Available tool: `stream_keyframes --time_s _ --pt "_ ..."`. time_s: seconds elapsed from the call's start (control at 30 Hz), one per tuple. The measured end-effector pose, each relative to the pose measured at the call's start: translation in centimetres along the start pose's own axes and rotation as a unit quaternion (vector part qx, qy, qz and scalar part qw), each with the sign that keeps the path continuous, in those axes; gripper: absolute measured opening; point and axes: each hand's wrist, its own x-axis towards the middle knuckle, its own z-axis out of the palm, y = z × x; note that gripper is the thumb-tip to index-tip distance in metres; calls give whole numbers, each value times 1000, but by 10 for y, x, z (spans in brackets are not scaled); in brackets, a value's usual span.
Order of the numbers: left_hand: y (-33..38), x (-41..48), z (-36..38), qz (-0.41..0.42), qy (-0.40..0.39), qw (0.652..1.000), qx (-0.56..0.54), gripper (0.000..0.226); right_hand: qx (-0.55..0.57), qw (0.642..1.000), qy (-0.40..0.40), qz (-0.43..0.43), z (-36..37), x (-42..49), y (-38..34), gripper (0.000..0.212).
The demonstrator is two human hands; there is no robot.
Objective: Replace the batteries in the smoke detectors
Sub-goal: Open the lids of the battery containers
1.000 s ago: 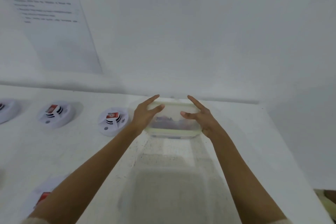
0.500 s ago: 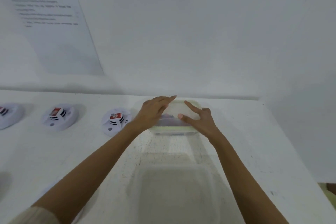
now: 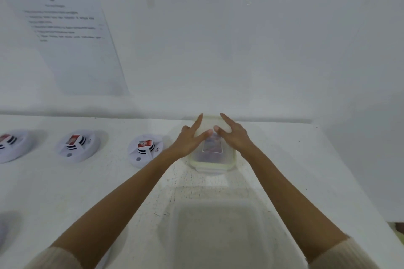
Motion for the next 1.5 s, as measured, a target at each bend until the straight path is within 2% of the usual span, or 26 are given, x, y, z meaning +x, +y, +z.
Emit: stream_keyframes --time_s 0.07,0.13,0.2,0.27,0.4,0.53,0.6,0.7,0.87,1.0,1.13,1.2,1.23,1.3,1.37,1.4,1.5 --pt "2 6 8 -12 13 997 -79 61 -30 998 -39 35 7 -3 6 61" --pt "3 10 13 -15 41 989 -139 57 -30 997 -26 62 9 -5 9 63" --pt "1 14 13 -32 75 974 -209 53 82 993 -4 81 7 -4 8 72" --pt "0 18 9 -39 66 951 -300 49 204 975 -10 83 4 0 10 83" --pt "-5 24 3 -32 22 928 -371 45 288 955 -19 67 1 0 15 93" --pt "-7 26 3 -26 28 927 -374 46 283 957 -25 62 1 2 17 110" --pt "-7 25 2 -24 40 926 -374 44 254 966 6 54 1 3 16 113" --pt "-9 25 0 -19 50 938 -344 42 184 981 46 37 -1 2 13 113" --pt "-9 21 1 -12 50 959 -278 59 110 993 52 5 -3 1 9 105" --pt "-1 14 1 -18 113 968 -223 71 39 994 103 -7 0 -3 3 100" --pt "10 7 -2 11 180 969 -169 77 21 987 151 -54 1 -9 -5 95" --pt "13 6 -7 26 197 964 -178 79 68 984 150 -73 -4 -9 -7 93" --pt "14 6 -8 33 197 960 -197 82 147 979 122 -73 -9 -10 -9 96" --pt "18 4 -10 45 173 952 -247 86 349 935 39 -38 -23 -11 -13 109" --pt "22 0 -7 50 147 948 -277 77 474 880 18 -27 -43 -11 -17 108" --pt "23 -1 -4 46 139 951 -273 68 484 874 33 -33 -54 -12 -18 104" --pt "24 -4 10 8 116 974 -196 58 430 889 121 -95 -86 -18 -16 97"
